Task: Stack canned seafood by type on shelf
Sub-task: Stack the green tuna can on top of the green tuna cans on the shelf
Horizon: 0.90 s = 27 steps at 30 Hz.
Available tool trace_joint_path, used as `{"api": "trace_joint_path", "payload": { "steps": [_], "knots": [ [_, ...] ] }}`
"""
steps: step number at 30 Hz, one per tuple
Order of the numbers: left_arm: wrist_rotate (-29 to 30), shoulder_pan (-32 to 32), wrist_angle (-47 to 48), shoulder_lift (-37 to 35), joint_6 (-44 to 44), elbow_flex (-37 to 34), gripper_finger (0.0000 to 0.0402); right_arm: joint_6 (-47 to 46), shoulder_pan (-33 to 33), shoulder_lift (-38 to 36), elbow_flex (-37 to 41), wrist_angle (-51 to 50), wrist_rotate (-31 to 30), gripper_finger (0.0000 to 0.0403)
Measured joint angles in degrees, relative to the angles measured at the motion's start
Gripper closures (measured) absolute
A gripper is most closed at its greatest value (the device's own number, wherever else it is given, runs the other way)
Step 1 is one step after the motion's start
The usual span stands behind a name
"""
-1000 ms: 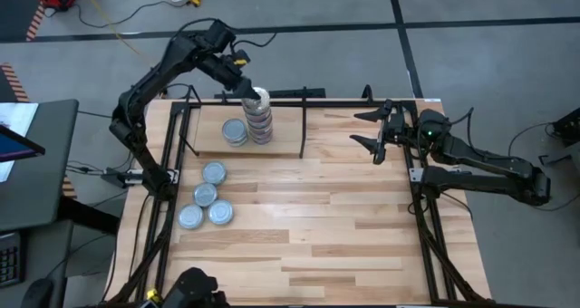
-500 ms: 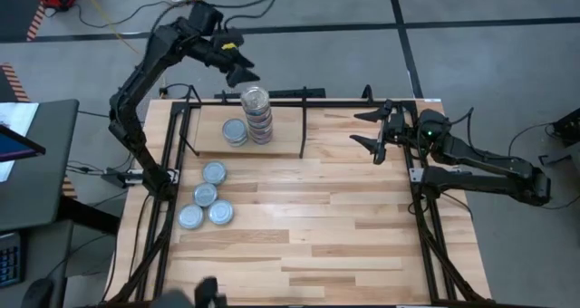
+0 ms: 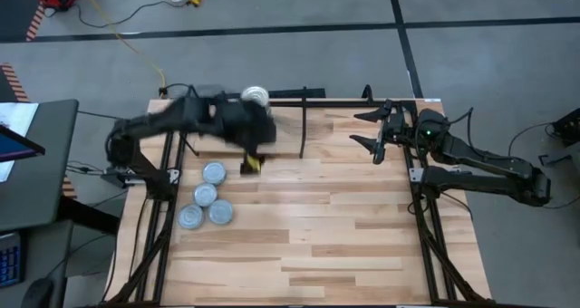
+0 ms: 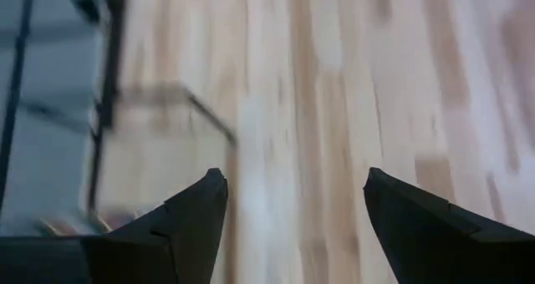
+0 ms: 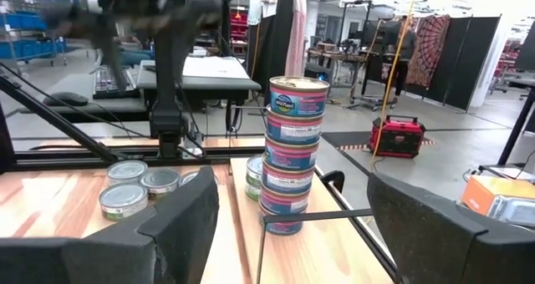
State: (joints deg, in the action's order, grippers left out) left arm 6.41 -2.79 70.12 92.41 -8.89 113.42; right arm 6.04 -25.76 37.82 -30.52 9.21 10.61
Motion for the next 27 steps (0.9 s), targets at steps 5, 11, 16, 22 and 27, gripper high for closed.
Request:
{"api": "trace_joint_path", "payload": {
  "steps": [5,11,16,22,27],
  "knots": [
    [10.2,10.9,5.6,0.0,14.8,-11.1,0.0135,0.0,0.0,0.0,0.0,0.1,0.0,0.0072],
    [13.7,24.0,1.2,0.0,28.1,-24.3,0.0135,0.0,0.0,0.0,0.0,0.8,0.0,0.0072],
    [16.4,31.0,0.3,0.0,42.3,-32.3,0.0135,-0.4,0.1,0.0,0.0,1.3,0.0,0.0072],
    [13.4,35.5,-2.0,0.1,56.8,-39.3,0.0135,-0.2,1.4,0.0,0.0,2.0,0.0,0.0072],
    [11.8,38.3,-7.9,0.4,60.5,-44.5,0.0135,0.2,1.9,0.0,0.0,2.2,0.0,0.0072]
  ]
}}
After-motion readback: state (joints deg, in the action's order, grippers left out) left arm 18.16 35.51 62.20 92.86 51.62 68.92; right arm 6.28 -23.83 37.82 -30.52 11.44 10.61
